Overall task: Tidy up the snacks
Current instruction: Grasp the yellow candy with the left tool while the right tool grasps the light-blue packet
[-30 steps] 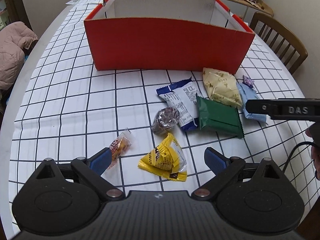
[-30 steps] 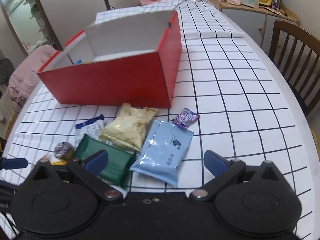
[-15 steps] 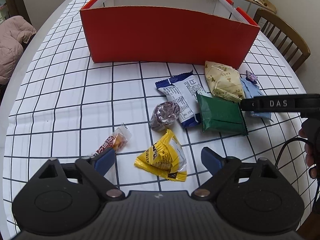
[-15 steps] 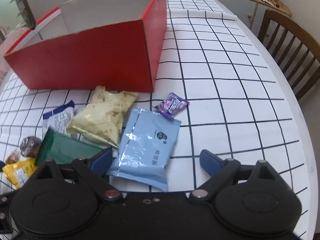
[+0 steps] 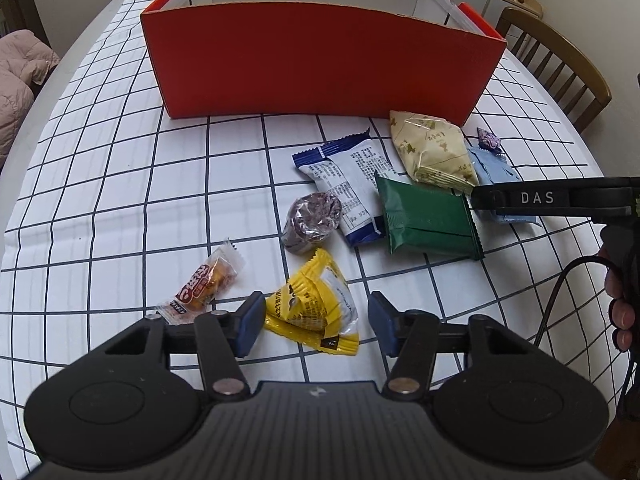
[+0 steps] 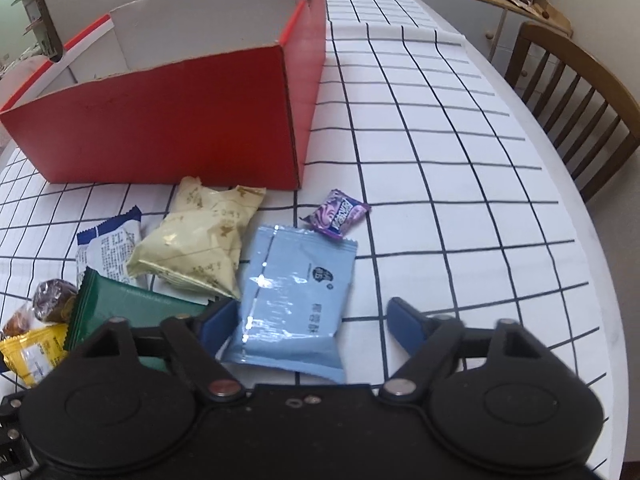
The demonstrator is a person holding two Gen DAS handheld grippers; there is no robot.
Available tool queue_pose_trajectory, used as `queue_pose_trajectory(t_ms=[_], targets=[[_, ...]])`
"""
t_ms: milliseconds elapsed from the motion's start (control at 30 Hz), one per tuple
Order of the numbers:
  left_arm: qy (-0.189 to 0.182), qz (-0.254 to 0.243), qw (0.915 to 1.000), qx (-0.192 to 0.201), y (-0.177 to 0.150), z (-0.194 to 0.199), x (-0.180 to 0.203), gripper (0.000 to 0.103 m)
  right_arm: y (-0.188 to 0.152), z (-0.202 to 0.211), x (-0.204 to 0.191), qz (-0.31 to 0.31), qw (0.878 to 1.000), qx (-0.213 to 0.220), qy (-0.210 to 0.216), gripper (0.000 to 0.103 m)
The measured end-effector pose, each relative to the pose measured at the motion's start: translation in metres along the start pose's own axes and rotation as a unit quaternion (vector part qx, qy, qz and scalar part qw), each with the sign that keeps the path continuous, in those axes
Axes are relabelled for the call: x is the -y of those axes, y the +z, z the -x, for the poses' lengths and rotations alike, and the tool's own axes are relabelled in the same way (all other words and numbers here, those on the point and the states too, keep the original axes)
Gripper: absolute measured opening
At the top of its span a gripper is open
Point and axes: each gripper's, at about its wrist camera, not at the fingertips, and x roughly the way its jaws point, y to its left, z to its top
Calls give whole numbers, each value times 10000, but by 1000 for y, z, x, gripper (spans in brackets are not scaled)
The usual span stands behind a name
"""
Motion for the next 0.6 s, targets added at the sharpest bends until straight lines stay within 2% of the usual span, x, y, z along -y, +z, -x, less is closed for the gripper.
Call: queue_pose_trajectory(t_ms=[67,167,467,600], targets=[[-15,3,10000,-3,0,0,-1,49,0,3,-2,46,10000,36,15,57],[-38,22,10000,18,-1,1,-2,47,-1,4,-2,32,9999,76,76,51],[-119,188,9998,8,-2,5,-6,39,-8,12,1,-30,9997,137,181,47],[-173,293,9994,-20,-2,7,-9,33,-11,20,3,-91,9995,189,230,47]])
